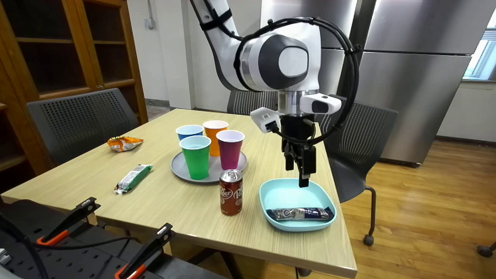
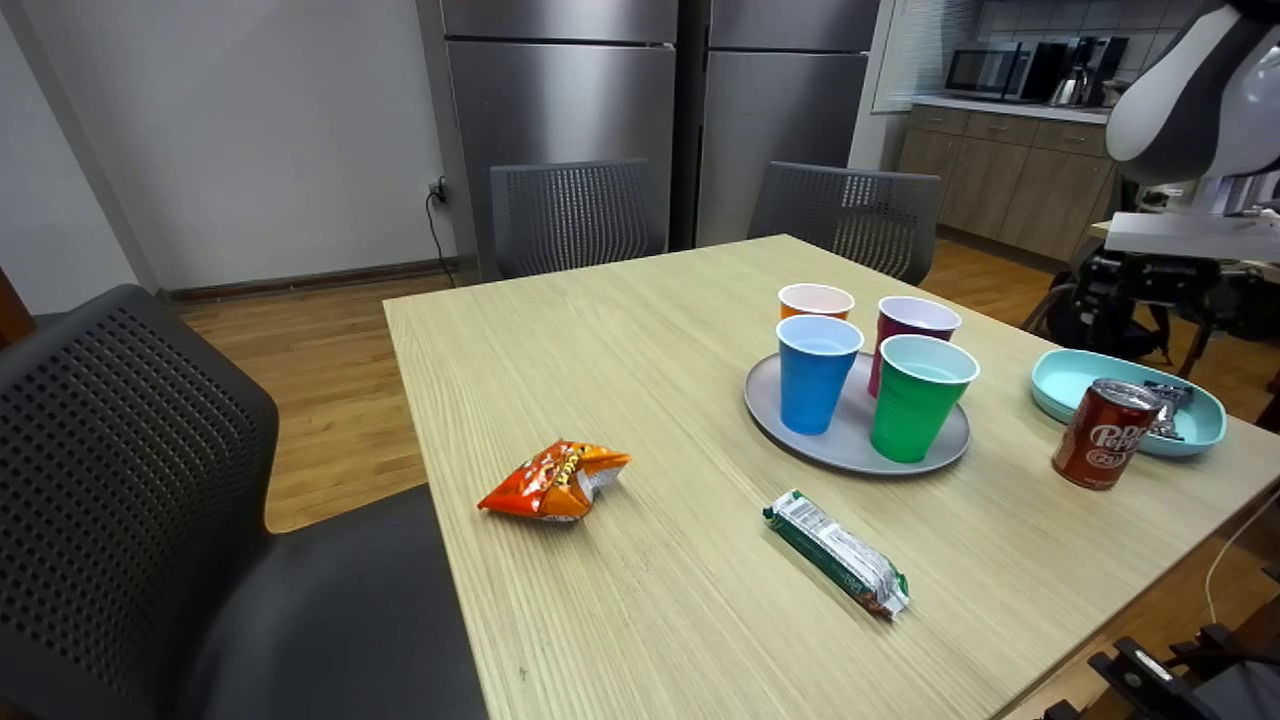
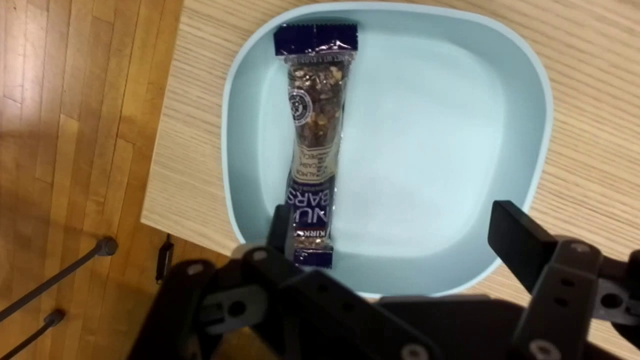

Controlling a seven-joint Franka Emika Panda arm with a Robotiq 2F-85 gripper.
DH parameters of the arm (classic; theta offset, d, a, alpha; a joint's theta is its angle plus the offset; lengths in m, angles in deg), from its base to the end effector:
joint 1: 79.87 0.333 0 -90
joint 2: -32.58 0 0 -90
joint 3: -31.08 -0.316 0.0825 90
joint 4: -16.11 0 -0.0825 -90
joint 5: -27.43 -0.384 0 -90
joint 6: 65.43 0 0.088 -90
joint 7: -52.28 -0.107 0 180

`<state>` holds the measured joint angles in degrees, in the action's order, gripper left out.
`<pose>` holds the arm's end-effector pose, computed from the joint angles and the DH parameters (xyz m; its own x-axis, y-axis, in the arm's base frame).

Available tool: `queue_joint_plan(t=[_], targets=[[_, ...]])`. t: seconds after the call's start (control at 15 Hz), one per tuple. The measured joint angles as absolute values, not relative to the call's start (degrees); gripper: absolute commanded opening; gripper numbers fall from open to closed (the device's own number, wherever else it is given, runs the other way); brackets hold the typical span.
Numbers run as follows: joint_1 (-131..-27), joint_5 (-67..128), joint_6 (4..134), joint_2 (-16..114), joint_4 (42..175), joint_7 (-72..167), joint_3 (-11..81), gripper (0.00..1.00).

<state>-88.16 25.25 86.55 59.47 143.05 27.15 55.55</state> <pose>0.4598 -0.3040 0.1826 0.5420 -0.8364 0.0815 -0.8364 -0.5275 0.1490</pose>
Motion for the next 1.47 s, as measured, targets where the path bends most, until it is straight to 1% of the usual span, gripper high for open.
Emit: queue_joint_plan(t=[0.2, 0.6, 1.13, 1.47], targets=[[-88.3, 24.9, 86.6, 56.5, 143.6, 28.5, 54.4, 1.0], [-89.1, 22.2, 86.6, 50.6, 146.0, 36.2, 48.8, 1.0], [-89.4, 16.8, 86.4, 43.9, 150.9, 52.8, 40.9, 1.0], [-89.2, 15.7, 85.3, 40.8, 154.0, 59.9, 37.7, 1.0]])
